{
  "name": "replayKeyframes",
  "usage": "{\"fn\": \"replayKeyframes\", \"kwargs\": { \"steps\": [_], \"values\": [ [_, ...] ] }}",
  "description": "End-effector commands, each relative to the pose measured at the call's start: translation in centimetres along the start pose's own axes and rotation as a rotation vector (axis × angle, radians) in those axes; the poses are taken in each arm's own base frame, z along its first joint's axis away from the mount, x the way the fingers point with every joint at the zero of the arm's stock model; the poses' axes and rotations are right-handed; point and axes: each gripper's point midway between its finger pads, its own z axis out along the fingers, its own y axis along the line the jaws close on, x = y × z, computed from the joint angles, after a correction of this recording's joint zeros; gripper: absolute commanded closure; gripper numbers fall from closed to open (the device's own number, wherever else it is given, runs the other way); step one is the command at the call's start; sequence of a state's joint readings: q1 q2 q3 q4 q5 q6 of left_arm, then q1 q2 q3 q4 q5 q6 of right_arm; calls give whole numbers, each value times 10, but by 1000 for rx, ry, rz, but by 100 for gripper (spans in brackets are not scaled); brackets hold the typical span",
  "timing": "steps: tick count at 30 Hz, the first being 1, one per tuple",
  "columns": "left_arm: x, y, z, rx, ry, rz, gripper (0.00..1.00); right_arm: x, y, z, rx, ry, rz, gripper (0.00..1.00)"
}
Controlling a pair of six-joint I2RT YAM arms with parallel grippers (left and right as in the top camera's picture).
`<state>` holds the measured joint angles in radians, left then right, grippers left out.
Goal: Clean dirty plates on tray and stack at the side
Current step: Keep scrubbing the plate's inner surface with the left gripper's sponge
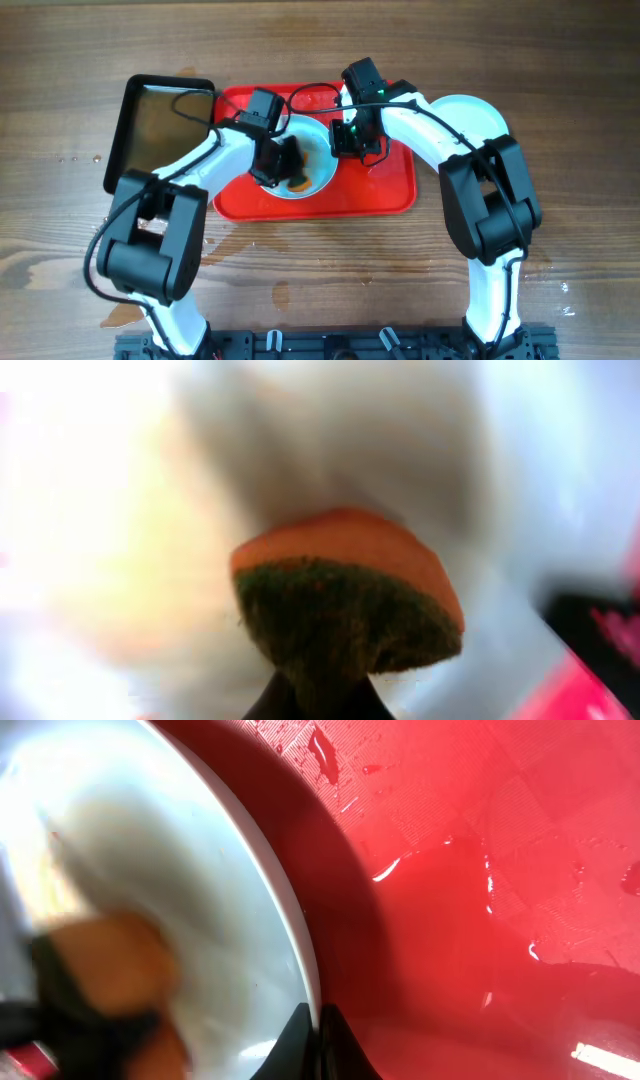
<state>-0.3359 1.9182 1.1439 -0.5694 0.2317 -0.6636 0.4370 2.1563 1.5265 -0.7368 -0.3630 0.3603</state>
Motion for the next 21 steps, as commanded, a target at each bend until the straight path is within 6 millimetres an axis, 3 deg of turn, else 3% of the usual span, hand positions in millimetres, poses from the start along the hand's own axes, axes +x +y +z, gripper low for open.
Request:
{"fn": "replayKeyframes", "kwargs": {
  "steps": [1, 4, 6, 9, 13, 17, 21],
  "values": [
    [-21, 118, 4, -505, -266, -332, 96, 5, 0, 7, -23, 28, -10, 96],
    [-15, 111, 9, -472, -212, -304, 96, 4, 0, 7, -23, 27, -10, 96],
    [-3, 94, 18, -385, -104, -201, 96, 4, 0, 7, -24, 28, -10, 96],
    [28, 38, 30, -72, 133, 45, 96, 4, 0, 7, -23, 27, -11, 96],
    [46, -12, 23, 238, 234, 286, 96, 4, 0, 7, -24, 28, -10, 96],
    [24, -19, 26, 247, 135, 322, 96, 4, 0, 7, -24, 28, -10, 96],
    [-15, 1, 32, 81, -41, 242, 96, 4, 0, 7, -24, 27, -11, 96]
  ]
}}
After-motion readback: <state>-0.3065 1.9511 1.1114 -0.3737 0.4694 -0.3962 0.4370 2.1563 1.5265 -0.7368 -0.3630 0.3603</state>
